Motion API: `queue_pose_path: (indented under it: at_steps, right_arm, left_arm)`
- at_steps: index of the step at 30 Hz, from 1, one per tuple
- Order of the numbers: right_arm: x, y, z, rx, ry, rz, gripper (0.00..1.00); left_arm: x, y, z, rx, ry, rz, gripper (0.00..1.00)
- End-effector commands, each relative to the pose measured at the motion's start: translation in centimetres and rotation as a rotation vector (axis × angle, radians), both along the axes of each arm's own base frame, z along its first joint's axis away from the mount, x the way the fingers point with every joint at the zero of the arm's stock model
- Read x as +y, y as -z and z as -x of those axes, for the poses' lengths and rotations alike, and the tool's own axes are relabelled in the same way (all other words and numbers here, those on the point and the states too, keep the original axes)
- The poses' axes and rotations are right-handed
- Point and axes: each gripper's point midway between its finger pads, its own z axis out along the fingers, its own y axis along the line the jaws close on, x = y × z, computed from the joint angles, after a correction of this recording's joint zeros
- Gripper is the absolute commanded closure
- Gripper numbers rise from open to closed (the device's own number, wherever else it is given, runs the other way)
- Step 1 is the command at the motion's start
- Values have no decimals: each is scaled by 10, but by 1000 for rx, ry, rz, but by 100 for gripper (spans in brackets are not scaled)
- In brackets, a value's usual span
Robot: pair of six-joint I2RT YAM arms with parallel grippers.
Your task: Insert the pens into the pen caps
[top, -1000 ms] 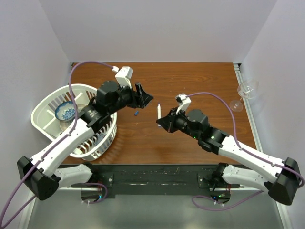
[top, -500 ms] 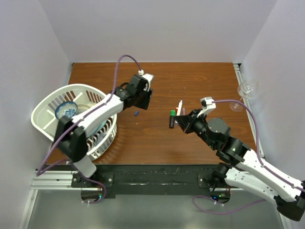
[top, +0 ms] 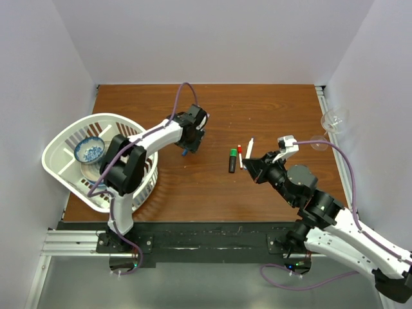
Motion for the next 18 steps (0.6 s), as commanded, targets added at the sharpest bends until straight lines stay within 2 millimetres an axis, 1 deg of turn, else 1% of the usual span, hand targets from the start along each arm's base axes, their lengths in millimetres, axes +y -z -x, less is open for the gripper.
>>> queue_pose_path:
  at_steps: [1,4,7,14,18]
  right_arm:
    - [-7,-3,-6,-27,43,14,100]
    - [-8,-4,-7,-30,47,17,100]
    - [-8,-3,-8,-31,50,23,100]
    - [-8,-3,-8,-32,53,25,100]
    - [-9,-4,-9,-33,58,30,100]
  left_arm:
    - [13,1,-19,-21,1,-44,49]
    - [22,12,-20,-1,-15,-66,49]
    - [26,21,-21,19,-14,-56,50]
    - [18,35,-15,82,9,10,53]
    - [19,42,-11,110,11,10,58]
